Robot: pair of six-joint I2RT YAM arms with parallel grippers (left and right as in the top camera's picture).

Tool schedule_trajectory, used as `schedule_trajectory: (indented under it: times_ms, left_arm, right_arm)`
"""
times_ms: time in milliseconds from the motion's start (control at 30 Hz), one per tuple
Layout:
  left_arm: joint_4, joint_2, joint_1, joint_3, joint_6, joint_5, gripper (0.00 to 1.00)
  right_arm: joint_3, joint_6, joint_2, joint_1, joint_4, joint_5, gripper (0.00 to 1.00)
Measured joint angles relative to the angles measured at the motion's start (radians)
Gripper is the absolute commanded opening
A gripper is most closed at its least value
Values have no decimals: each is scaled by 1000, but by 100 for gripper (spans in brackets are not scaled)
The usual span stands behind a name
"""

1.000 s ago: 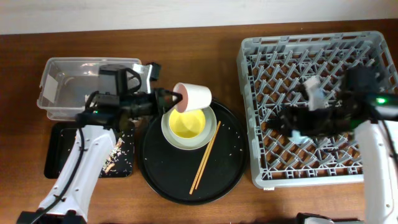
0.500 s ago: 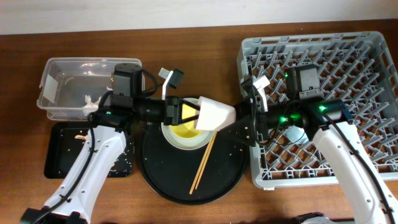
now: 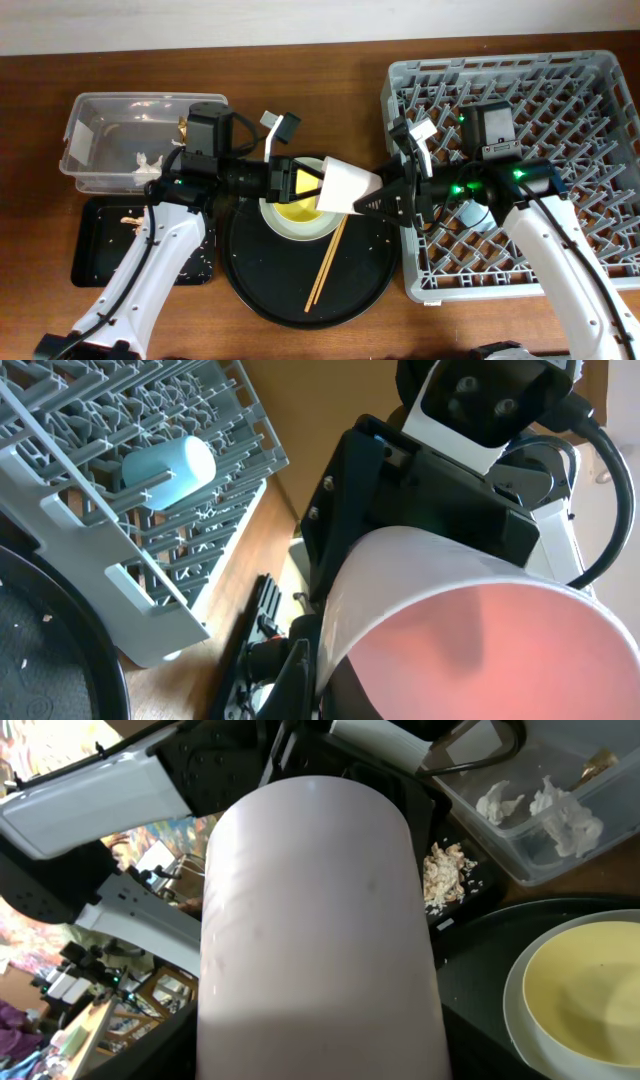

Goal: Sort waste into correct bins and load items into the dishwasher rack
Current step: 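Hand the pink cup from the left gripper to the right gripper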

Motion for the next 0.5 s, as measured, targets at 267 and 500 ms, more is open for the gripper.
schedule_trajectory:
  times_ms: [267,500]
  left_arm:
    - [-7,0,-2,0,10,-48,43]
    - [-378,-14,50,3,225,-700,46]
  right_arm:
    - [0,2,0,1,-24,50,55]
    - [77,66,4,4,-277,662,51]
